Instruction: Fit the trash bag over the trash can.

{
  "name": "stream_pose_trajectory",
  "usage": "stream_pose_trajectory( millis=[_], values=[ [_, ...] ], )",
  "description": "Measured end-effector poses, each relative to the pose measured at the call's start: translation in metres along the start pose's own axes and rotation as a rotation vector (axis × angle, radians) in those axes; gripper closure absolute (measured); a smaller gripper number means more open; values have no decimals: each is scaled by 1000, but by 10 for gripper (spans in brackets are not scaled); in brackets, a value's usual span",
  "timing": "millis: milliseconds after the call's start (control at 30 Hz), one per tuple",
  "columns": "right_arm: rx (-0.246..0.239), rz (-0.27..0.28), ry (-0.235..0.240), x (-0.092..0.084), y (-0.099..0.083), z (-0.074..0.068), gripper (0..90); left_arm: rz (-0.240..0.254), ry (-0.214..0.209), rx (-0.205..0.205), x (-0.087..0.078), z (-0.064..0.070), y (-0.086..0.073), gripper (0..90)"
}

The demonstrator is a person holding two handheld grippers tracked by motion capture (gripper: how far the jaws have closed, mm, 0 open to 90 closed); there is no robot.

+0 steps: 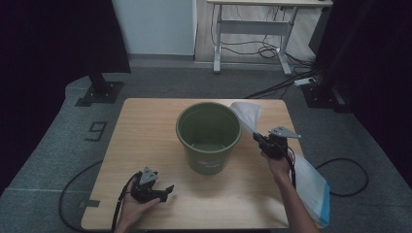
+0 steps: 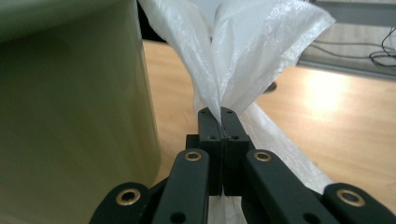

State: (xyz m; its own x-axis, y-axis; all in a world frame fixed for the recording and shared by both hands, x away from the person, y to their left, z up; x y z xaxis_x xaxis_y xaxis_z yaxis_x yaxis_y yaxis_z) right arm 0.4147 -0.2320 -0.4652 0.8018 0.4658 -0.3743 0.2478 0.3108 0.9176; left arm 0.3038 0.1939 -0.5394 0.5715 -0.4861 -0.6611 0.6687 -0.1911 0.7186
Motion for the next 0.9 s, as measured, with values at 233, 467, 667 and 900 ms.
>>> stream_pose_trajectory(
  millis=[233,467,667,900],
  values=[
    [2,117,-21,-29,36,5,884,2,-1,6,-1,-1,-1,150],
    [-28,179,-34,-52,70,6,884,3,-1,3,-1,-1,-1,150],
    [-52,246,-52,-72,94,7,885,4,-2,-2,-1,-1,0,150],
    [-72,318,-50,-91,112,1,885,0,0,3,0,-1,0,150]
  ],
)
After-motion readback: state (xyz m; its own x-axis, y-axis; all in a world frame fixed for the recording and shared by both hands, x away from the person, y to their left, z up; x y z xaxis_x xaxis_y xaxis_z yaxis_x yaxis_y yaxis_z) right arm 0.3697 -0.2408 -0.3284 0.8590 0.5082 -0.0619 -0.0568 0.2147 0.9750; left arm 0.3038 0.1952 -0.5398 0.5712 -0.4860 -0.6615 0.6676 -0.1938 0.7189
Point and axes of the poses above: each handheld gripper's, and its own axes: x roughly forward along the jaws, y roughly out of its top, z roughly to its right, the point moved 2 cm from there along x, roughly forward along the jaws, and after that the axes turned 14 degrees about -x, right-handed, at the moved point
